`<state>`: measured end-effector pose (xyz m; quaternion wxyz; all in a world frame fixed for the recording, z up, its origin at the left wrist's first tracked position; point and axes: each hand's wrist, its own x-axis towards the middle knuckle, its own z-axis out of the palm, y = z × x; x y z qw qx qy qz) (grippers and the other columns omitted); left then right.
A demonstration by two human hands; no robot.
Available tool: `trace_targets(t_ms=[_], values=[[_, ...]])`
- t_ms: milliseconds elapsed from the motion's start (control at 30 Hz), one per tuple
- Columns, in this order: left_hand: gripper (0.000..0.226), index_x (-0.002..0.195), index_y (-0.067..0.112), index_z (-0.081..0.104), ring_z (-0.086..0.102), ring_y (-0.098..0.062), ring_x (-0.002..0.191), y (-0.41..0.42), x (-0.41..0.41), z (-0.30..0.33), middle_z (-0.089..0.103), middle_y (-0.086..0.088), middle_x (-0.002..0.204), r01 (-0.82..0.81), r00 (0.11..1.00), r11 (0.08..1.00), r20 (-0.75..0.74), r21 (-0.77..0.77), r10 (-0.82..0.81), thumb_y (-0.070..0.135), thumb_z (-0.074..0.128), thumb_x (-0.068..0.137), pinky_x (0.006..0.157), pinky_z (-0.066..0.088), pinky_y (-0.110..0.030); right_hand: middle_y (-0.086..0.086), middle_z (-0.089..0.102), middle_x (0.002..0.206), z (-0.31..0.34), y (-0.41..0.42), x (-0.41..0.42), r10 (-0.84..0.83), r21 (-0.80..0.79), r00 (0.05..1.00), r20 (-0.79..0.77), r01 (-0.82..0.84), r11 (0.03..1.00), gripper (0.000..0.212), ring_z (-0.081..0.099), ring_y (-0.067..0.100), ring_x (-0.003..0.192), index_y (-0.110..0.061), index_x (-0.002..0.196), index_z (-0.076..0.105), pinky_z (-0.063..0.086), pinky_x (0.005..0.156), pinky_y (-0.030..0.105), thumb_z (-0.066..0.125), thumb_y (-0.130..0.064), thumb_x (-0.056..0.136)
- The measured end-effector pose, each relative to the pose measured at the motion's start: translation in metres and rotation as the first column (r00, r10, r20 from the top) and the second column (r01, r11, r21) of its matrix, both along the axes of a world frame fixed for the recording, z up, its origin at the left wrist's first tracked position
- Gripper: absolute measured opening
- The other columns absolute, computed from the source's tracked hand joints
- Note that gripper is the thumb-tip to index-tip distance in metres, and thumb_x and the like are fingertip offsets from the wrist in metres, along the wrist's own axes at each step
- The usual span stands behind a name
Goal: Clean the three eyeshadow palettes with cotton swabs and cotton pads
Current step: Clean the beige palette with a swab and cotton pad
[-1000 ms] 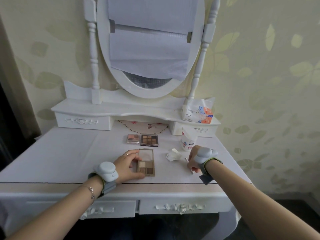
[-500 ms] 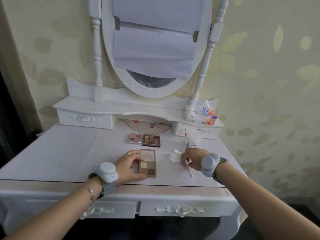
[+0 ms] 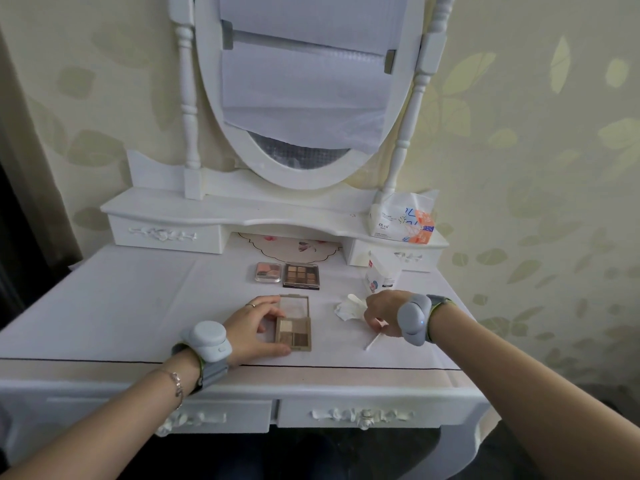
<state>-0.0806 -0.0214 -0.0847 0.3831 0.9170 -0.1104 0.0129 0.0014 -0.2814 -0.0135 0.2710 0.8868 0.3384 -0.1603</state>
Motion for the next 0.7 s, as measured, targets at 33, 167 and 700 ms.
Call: trace_targets(t_ms=[33,167,700], values=[[0.072,0.1,0.037,0.048,0.045,0.002,0.102,0.0,0.0,0.0,0.034,0.012,0.138,0.001,1.0,1.0,-0.002,-0.001,-0.001,0.07,0.06,0.037,0.072,0.033,0.004,0.005,0.05,0.118,0.0,0.001,-0.001,-0.012,0.008,1.0,-0.023,0.012,1.0,0.021,0.051,0.027,0.112,-0.014,0.107,0.062,0.044,0.088,0.031,0.054,-0.01,0.088],[0.079,0.099,0.037,0.05,0.046,0.011,0.093,0.0,-0.001,0.0,0.035,0.013,0.136,0.002,1.0,1.0,0.0,-0.021,-0.002,0.074,0.063,0.031,0.072,0.035,0.003,-0.008,0.046,0.082,-0.001,-0.003,-0.01,-0.054,0.272,0.998,-0.036,0.062,0.96,0.013,0.048,0.017,0.083,-0.026,0.078,0.056,0.04,0.071,0.02,0.058,-0.013,0.082],[0.088,0.113,0.022,0.058,0.057,-0.011,0.091,0.004,0.001,-0.003,0.039,0.007,0.134,-0.091,0.996,0.995,0.008,-0.031,0.092,0.064,0.066,0.036,0.081,0.043,-0.015,-0.005,0.066,0.065,-0.02,0.029,-0.029,-0.145,0.823,0.887,-0.439,0.462,0.331,0.013,0.054,0.003,0.06,-0.018,0.086,0.071,0.044,0.06,0.016,0.061,-0.01,0.083]])
